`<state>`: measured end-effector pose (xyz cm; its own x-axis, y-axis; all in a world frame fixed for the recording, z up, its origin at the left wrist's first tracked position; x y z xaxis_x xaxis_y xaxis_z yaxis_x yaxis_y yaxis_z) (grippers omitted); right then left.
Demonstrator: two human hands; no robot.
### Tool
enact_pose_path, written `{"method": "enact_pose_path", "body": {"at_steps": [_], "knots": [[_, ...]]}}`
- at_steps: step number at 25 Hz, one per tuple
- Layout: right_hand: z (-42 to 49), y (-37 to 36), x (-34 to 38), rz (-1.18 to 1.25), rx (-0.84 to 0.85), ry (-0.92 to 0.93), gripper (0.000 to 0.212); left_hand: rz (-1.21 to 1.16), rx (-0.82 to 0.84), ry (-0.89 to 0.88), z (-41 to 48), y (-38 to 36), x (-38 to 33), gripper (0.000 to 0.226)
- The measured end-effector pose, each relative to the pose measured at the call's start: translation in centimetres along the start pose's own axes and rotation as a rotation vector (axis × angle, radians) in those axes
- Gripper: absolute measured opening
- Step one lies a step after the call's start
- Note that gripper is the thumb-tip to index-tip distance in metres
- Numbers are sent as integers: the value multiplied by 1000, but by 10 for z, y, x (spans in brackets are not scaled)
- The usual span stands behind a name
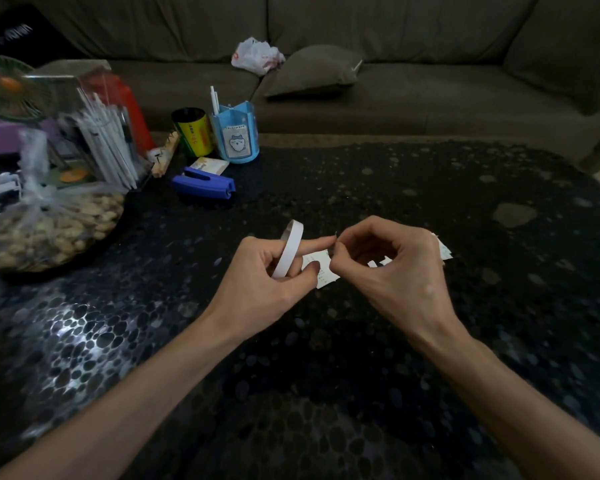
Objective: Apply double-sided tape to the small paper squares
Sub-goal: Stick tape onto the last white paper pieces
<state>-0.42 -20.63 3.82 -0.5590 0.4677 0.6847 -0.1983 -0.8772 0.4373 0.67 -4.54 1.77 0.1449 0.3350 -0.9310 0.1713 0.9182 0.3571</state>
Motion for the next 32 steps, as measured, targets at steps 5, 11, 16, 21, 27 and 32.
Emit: {"method": "enact_pose_path", "body": {"at_steps": [5, 11, 16, 21, 27, 32], "knots": [[1, 0, -6, 162, -45, -91, 10, -143, 31, 101, 2, -1, 10, 37], [-1, -3, -15, 341, -73, -218, 5, -328, 83, 229, 1, -6, 20, 32], [0, 1, -18, 345, -95, -212, 2, -290, 113, 204, 0, -7, 16, 36], [0, 1, -15, 286, -62, -173, 5, -254, 99, 181, 0, -8, 18, 38], [3, 3, -12, 260, -29, -129, 10, -246, 115, 171, -1, -9, 14, 40], [4, 5, -10, 256, -32, -110, 9, -153, 91, 122, -1, -6, 9, 33]]}}
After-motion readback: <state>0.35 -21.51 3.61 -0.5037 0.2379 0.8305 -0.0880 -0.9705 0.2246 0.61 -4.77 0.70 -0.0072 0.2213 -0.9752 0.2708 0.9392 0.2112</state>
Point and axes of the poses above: each hand's wrist, its own z-axis towards the middle knuckle, its own y-axis out of the back of the hand, x = y × z, the point moved 10 cm from there along z, towards the middle knuckle, and after that the axes turned 12 degrees about y, right-handed, at the moved point
